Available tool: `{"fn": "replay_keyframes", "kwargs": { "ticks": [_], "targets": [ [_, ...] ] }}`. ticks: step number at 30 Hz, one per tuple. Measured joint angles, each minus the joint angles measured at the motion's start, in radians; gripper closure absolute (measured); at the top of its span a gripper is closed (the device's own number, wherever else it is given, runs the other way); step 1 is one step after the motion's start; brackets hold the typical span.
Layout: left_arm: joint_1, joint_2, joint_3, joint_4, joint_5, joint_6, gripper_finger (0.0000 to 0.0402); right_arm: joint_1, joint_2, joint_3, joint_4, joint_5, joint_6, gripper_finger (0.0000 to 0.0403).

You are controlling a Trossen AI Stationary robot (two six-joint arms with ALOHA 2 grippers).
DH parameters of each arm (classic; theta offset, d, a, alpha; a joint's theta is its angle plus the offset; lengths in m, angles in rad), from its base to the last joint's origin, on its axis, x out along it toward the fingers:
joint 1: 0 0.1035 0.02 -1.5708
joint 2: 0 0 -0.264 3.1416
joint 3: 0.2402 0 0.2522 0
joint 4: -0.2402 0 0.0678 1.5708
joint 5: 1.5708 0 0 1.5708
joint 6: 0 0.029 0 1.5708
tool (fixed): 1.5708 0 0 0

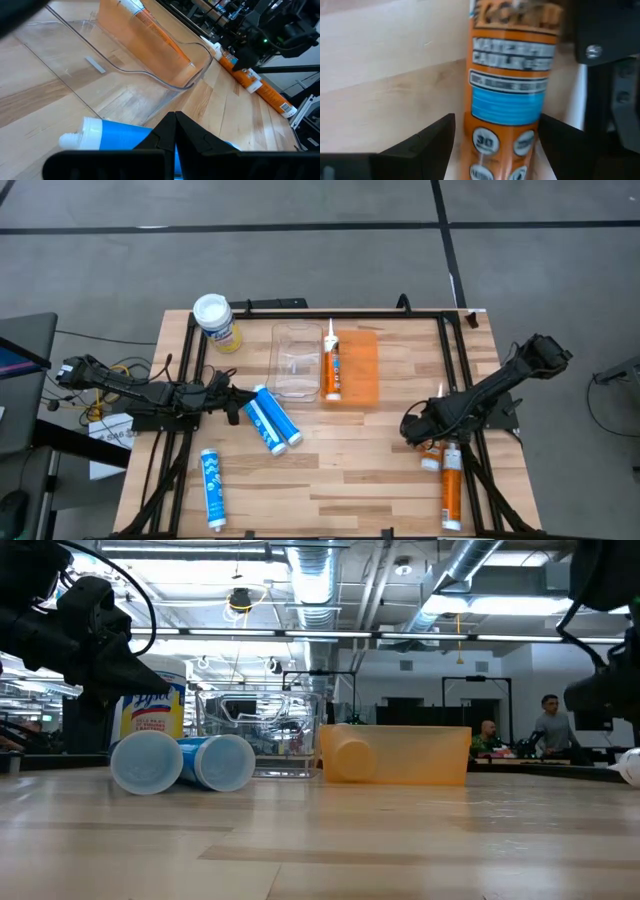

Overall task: Pick & place silicon tubes, Sealant and Lysol wipes
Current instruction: Put the top orange sealant into the orange bin

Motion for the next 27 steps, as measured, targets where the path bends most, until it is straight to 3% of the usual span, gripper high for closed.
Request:
{"fn": "replay_keyframes", "kwargs": {
  "ticks": [11, 22, 27],
  "targets": [
    [0.000, 0.000, 0.000, 0.000, 0.000, 0.000, 0.0401, -0.044, 0.000, -0.081, 0.133, 0.002, -0.001, 0.0135],
    [0.000, 0.000, 0.000, 0.000, 0.000, 0.000, 0.0401, -0.064, -0.003, -0.095, 0.162, 0.004, -0.006, 0.0200],
    [0.000, 0.000, 0.000, 0.000, 0.000, 0.000, 0.0401, -0.064, -0.002, -0.096, 0.164, 0.004, 0.000, 0.0192]
  ]
}}
